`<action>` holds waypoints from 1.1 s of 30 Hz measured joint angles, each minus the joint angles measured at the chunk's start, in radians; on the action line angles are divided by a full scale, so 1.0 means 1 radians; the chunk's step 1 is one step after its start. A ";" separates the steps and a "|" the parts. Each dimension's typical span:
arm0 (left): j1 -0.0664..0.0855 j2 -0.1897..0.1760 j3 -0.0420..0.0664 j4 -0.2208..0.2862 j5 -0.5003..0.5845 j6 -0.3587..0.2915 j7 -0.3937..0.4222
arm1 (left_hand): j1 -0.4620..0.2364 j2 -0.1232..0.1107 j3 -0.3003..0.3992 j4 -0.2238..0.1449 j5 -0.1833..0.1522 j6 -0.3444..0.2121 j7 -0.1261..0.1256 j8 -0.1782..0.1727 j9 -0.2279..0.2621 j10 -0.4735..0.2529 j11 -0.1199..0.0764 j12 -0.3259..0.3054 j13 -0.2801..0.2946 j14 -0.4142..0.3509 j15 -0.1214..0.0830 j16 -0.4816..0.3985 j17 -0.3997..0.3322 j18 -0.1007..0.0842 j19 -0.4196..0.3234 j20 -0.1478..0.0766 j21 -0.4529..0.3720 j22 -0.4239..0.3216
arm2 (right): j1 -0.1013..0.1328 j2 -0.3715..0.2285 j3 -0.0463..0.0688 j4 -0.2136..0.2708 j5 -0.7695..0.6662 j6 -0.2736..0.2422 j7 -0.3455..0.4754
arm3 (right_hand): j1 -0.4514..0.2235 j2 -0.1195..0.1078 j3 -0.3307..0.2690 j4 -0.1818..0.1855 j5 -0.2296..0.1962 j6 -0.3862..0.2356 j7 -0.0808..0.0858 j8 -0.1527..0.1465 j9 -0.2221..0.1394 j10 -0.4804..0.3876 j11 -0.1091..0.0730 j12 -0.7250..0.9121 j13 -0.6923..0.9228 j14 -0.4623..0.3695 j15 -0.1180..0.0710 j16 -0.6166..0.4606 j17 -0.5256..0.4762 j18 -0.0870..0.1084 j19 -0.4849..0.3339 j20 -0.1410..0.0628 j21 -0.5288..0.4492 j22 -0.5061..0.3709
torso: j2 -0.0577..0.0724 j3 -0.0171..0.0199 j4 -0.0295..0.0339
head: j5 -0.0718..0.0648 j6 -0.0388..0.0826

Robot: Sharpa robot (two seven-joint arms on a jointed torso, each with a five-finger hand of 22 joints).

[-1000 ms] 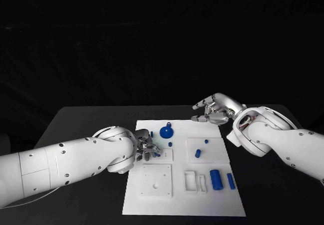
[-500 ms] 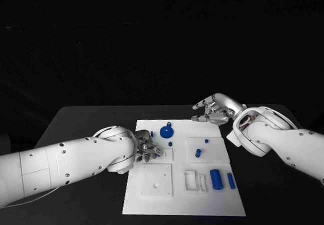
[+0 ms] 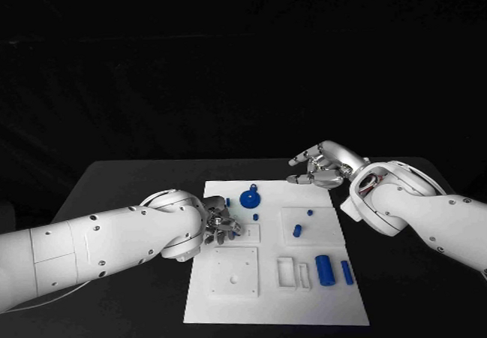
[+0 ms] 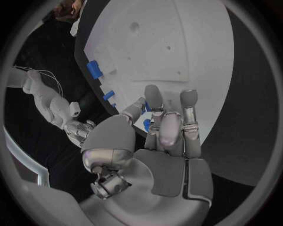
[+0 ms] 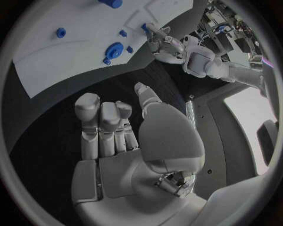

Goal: Assemble the parts on the task board

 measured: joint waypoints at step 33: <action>0.006 0.027 0.014 -0.040 0.017 0.075 -0.012 | -0.017 0.011 0.021 -0.015 0.039 0.013 0.012 0.000 0.000 0.013 0.013 0.000 -0.002 0.002 0.006 0.000 -0.003 -0.001 0.000 0.000 0.000 0.000 | -0.003 0.008 0.000 -0.008 0.000 0.010 0.000 | 0.000 0.000 0.000 0.000 0.000 0.000 0.000 0.000 0.000 0.000 0.000 0.000 -0.001 0.000 0.000 0.000 0.000 0.000 0.000 0.000 0.000 0.000 | 0.000 0.0007 0.0002 | -0.007 0.002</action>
